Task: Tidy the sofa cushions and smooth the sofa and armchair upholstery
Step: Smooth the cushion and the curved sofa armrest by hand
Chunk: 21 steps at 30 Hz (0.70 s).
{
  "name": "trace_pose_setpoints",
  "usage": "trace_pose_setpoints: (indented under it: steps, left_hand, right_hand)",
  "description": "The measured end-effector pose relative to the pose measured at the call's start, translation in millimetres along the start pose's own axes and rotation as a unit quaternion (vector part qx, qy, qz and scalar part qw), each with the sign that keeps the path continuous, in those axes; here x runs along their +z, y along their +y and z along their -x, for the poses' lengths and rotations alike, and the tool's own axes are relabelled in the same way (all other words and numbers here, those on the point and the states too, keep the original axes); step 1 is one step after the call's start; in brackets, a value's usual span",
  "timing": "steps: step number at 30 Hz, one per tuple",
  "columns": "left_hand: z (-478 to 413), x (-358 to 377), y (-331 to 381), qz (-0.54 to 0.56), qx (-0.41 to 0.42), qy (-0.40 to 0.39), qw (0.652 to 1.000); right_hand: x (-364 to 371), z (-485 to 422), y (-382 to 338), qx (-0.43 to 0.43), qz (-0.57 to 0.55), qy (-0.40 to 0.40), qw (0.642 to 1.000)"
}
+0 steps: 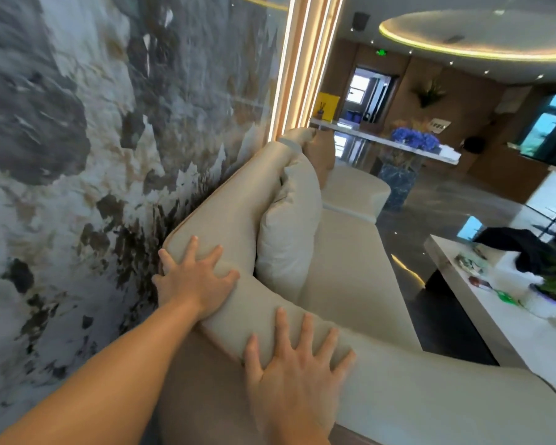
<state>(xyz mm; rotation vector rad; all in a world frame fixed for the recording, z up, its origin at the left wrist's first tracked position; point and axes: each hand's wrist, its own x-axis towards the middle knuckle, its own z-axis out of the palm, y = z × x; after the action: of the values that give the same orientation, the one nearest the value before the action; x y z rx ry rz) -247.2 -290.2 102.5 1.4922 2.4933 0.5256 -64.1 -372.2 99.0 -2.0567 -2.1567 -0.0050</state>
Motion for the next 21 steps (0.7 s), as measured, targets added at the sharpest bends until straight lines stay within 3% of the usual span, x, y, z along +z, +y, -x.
trace_pose_setpoints:
  steps: [15,21]
  left_hand:
    - [-87,-12,-36,-0.021,0.005,-0.019,1.000]
    - [-81,-15,-36,-0.047,0.010,-0.014,0.999]
  right_hand:
    - [19,-57,-67,-0.018,-0.001,-0.045,0.999]
    - [-7,-62,17,-0.220,-0.010,-0.087,0.971]
